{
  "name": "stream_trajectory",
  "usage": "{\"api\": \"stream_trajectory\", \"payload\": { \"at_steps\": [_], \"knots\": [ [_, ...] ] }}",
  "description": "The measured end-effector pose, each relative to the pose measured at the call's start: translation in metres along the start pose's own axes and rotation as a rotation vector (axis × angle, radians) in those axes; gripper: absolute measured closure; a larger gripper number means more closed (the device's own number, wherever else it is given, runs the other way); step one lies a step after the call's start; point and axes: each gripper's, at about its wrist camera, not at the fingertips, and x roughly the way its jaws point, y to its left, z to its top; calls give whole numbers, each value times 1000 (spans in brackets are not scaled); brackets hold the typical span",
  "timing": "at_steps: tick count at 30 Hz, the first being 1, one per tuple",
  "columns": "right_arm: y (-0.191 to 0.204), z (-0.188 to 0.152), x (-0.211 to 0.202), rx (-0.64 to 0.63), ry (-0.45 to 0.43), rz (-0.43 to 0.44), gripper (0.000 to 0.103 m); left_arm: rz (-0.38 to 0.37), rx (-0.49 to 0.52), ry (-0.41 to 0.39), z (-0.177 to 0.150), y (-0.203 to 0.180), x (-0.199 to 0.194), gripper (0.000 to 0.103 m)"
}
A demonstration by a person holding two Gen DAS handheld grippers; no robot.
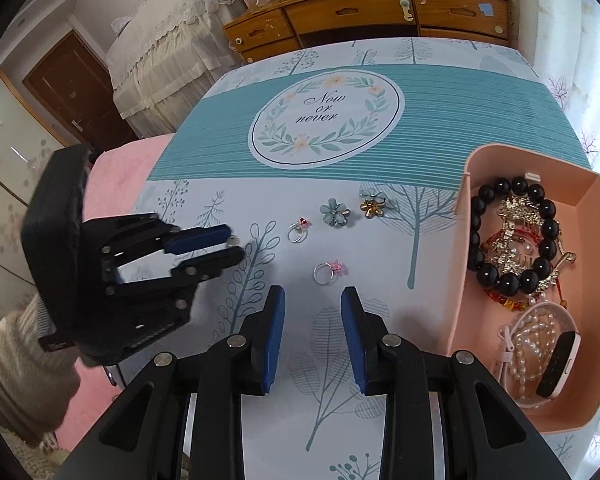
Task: Organize jewelry
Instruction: 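Grasp the pearl button brooch with the left tool while the right tool grasps the pink-stone ring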
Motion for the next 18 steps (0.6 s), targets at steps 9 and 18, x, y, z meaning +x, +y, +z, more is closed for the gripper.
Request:
{"api": "stream_trajectory", "payload": {
  "at_steps": [9, 18],
  "knots": [
    [11, 1, 31, -1, 44, -51, 73, -17, -199, -6, -23, 15, -28, 87],
    [13, 8, 55, 11, 21, -134, 72, -64, -248, -44, -29, 20, -39, 87]
  ]
}}
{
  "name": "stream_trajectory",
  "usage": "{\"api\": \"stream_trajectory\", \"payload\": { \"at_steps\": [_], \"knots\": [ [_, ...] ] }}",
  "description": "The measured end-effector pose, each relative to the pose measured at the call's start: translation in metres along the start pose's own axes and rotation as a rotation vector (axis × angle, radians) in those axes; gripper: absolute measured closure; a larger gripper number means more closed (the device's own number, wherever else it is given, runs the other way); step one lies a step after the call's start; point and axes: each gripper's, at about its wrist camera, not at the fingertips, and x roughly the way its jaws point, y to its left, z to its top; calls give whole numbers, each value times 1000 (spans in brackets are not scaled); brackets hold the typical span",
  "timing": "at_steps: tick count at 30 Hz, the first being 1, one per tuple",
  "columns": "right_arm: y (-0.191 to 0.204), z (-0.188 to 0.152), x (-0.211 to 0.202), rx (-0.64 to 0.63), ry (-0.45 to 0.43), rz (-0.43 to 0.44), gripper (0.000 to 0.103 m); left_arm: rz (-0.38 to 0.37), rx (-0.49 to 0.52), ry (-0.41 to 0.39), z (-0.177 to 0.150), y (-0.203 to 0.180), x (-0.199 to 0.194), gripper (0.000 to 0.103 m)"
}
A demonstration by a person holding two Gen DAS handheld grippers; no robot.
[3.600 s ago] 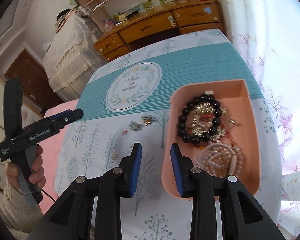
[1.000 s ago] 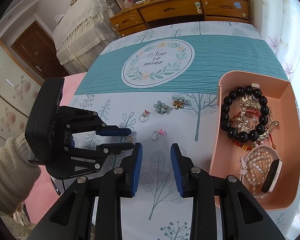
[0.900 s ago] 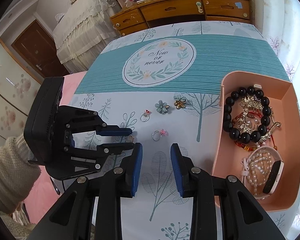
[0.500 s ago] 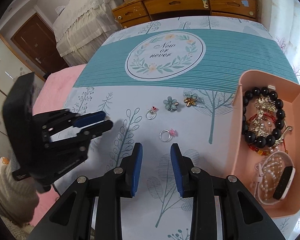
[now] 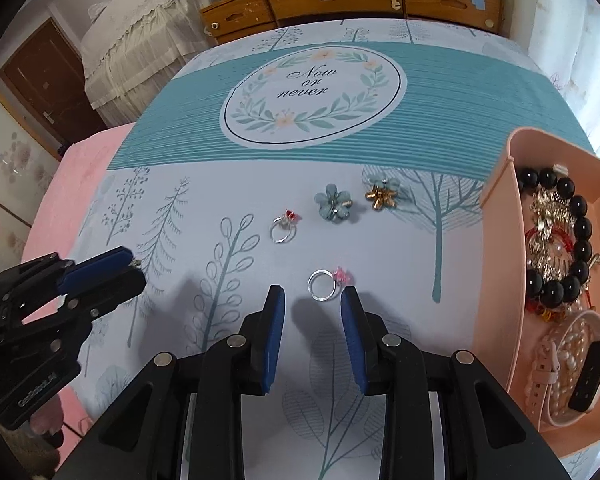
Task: Organize jewelry
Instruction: 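Grasp the pearl button brooch with the left tool while the right tool grasps the pink-stone ring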
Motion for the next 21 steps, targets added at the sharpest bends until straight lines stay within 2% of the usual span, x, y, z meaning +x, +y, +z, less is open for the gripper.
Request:
{"api": "stream_trajectory", "payload": {
  "at_steps": [9, 16, 21],
  "knots": [
    [18, 7, 9, -75, -59, -78, 73, -36, -55, -9, -5, 11, 1, 87],
    [24, 10, 13, -112, -83, -128, 84, -42, -75, -13, -7, 15, 1, 87],
    [26, 12, 15, -126, -92, -139, 85, -45, -81, -13, -8, 14, 2, 87]
  ]
}}
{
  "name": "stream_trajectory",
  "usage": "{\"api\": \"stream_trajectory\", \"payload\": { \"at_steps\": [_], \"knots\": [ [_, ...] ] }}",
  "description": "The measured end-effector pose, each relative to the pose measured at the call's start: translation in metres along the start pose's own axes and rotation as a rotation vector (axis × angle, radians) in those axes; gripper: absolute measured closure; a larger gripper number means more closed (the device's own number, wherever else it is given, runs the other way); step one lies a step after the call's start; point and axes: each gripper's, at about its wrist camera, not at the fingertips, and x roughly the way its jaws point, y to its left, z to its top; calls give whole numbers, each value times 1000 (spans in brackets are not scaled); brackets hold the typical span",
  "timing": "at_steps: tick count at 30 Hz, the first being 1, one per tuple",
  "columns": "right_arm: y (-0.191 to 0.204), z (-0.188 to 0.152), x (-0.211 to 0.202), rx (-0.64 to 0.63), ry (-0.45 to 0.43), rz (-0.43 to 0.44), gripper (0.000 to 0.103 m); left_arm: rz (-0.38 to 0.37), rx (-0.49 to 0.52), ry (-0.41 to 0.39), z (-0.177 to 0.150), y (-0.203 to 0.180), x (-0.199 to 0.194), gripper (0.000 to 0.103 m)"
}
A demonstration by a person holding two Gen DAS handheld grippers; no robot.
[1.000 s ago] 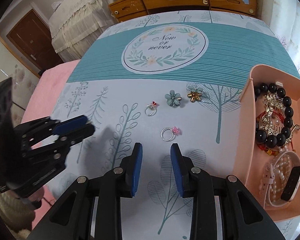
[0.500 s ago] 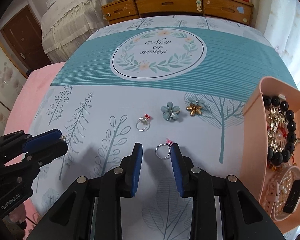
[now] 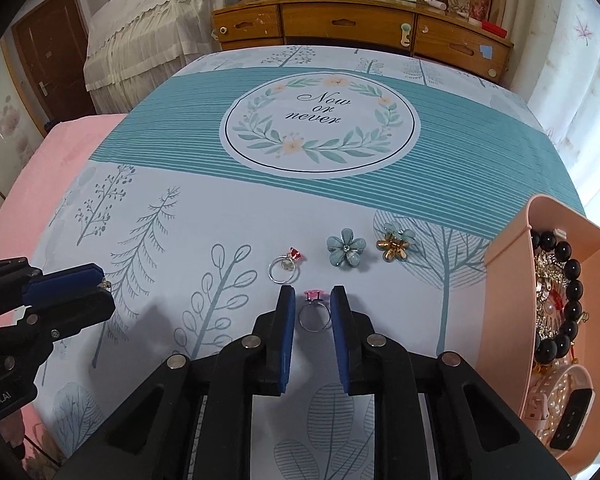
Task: Organize jewelry
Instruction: 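Grasp the pearl button brooch with the left tool while the right tool grasps the pink-stone ring, then carry the brooch and ring into the pink tray and open both tools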
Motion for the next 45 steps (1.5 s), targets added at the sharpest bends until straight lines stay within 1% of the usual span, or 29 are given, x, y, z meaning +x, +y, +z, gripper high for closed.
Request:
{"api": "stream_trajectory", "payload": {
  "at_steps": [1, 2, 4, 5, 6, 9, 13, 15, 20, 23, 26, 31, 35, 37, 40, 42, 45],
  "knots": [
    [1, 0, 0, -5, -2, -3, 85, 2, 1, -1, 0, -1, 0, 87],
    [1, 1, 1, -8, -4, -5, 88, 3, 0, -3, 0, -2, 0, 87],
    [1, 0, 0, -5, -9, 2, 89, 4, 1, -5, 1, -3, -1, 87],
    [-1, 0, 0, 2, -13, 13, 95, 6, 1, -6, 2, -4, -2, 87],
    [-2, -1, -2, 7, -18, 27, 96, 6, 3, -6, 2, -6, -2, 87],
    [-2, -2, -4, 11, -24, 47, 96, 13, 13, -7, 3, -12, -4, 87],
    [-7, -5, -17, 38, -58, 82, 96, 16, 23, -11, 6, -21, -8, 87],
    [-14, -6, -28, 66, -76, 109, 96, 19, 30, -16, 7, -25, -10, 87],
    [-33, -9, -58, 111, -129, 129, 96, 11, 57, -24, 10, -42, -17, 87],
    [-48, -12, -85, 138, -176, 126, 96, -3, 90, -33, 17, -58, -21, 87],
    [-71, -20, -117, 173, -227, 101, 96, -27, 135, -52, 30, -81, -24, 87],
    [-121, -41, -159, 257, -283, 16, 96, -80, 236, -87, 58, -133, -22, 87],
    [-163, -65, -177, 344, -297, -43, 96, -130, 313, -105, 73, -178, -9, 87],
    [-183, -77, -181, 390, -292, -53, 96, -167, 333, -94, 79, -197, 3, 87],
    [-203, -91, -182, 436, -284, -44, 96, -215, 353, -44, 80, -219, 22, 87],
    [-209, -99, -181, 449, -279, -34, 96, -228, 369, -10, 75, -231, 34, 87],
    [-210, -108, -179, 445, -274, -22, 96, -229, 379, 23, 64, -239, 46, 86]
  ]
}}
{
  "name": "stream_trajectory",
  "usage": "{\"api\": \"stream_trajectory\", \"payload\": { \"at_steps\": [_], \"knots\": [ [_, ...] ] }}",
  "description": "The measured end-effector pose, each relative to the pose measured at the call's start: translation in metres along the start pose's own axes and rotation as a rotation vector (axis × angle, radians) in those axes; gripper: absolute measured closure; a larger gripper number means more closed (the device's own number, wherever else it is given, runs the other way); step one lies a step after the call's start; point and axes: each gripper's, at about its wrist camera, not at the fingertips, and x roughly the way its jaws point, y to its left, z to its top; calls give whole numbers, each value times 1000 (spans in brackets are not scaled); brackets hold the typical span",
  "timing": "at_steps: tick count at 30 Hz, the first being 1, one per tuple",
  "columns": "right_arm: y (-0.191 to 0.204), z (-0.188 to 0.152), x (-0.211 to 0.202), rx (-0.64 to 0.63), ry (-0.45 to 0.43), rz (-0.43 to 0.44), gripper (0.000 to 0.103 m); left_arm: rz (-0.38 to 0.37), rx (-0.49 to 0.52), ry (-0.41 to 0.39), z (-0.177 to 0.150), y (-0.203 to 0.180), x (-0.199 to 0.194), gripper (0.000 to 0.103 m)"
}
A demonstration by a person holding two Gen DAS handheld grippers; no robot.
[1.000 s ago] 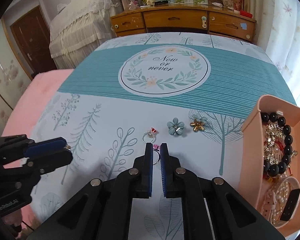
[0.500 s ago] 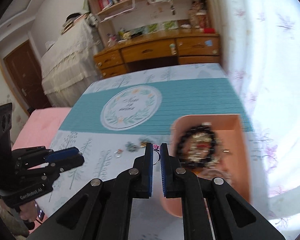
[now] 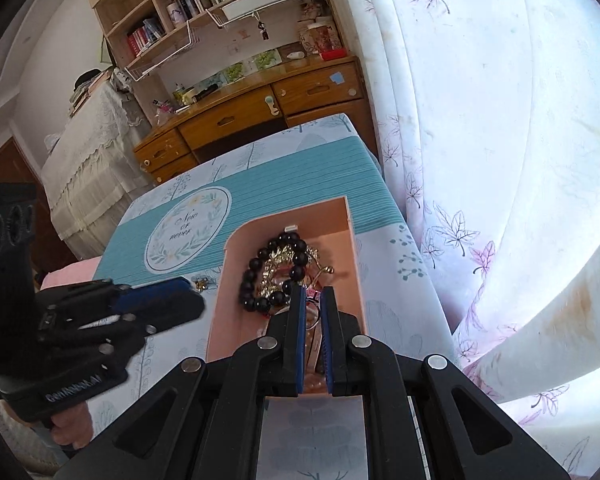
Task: Organize jewelry
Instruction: 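Carry the brooch and ring into the pink tray and open both tools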
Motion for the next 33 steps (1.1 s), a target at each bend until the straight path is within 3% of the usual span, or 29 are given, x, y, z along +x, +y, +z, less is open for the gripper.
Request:
{"api": "stream_trajectory", "payload": {
  "at_steps": [11, 13, 15, 26, 33],
  "knots": [
    [24, -11, 21, -29, 27, 75, 96, 6, 8, 56, -22, 1, 7, 82],
    [33, -11, 25, -41, 33, 87, 96, 18, 1, 47, -26, 5, 1, 61],
    [40, -11, 28, -53, 39, 99, 96, 33, -12, 26, -30, 11, -10, 49],
    [78, -23, 60, -119, 127, 138, 96, 193, -183, -31, -81, 74, -75, 49],
    [78, -20, 81, -77, 189, 119, 94, 253, -299, -33, -102, 115, -91, 49]
  ]
}}
